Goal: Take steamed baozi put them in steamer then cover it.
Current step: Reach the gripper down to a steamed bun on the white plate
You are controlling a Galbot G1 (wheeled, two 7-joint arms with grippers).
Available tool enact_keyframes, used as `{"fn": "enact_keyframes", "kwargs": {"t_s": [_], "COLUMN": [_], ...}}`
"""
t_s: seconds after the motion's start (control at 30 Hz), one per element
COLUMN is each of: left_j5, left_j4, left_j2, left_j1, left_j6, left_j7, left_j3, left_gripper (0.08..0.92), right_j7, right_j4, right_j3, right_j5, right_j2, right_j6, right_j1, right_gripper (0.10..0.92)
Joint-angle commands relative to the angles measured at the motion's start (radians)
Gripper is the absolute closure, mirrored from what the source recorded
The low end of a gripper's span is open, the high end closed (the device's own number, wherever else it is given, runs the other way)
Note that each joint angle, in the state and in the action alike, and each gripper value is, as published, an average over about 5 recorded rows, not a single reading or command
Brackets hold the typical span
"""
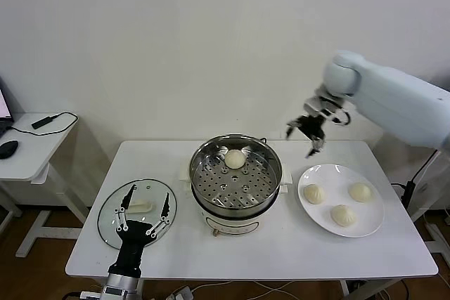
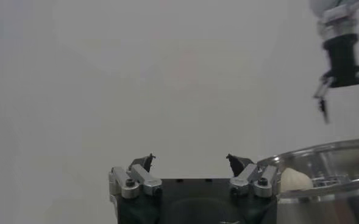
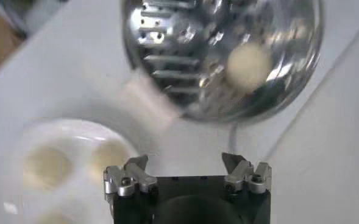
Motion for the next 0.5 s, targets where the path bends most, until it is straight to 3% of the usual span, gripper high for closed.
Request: {"fn": "enact_keyframes", "kwargs": {"t_s": [0.03, 0.27, 0.5], "left_j5": [0.001, 0.004, 0.007], "left_j4": [0.003, 0.003, -0.003], "left_j2": [0.0, -0.003, -0.006], "left_j1": [-0.001, 0.002, 0.011], "left_j6": [0.002, 0.001, 0.0], "left_j7": [-0.001, -0.003, -0.004], "left_j3": [0.001, 0.003, 0.001], "left_gripper": [0.177, 0.177, 0.177], "right_j7": [0.079, 0.219, 0.251], "right_j4": [0.042, 0.01, -0.119], "right_j3": [-0.141, 0.035, 0.133], "right_j5": [0.156, 0.041, -0.029], "right_j2": [-0.153, -0.136, -0.063], "right_j6": [-0.153, -0.178, -0.162], "right_j1": [-0.076, -0.267, -0.353], "right_gripper": [0.203, 0.203, 0.203]}}
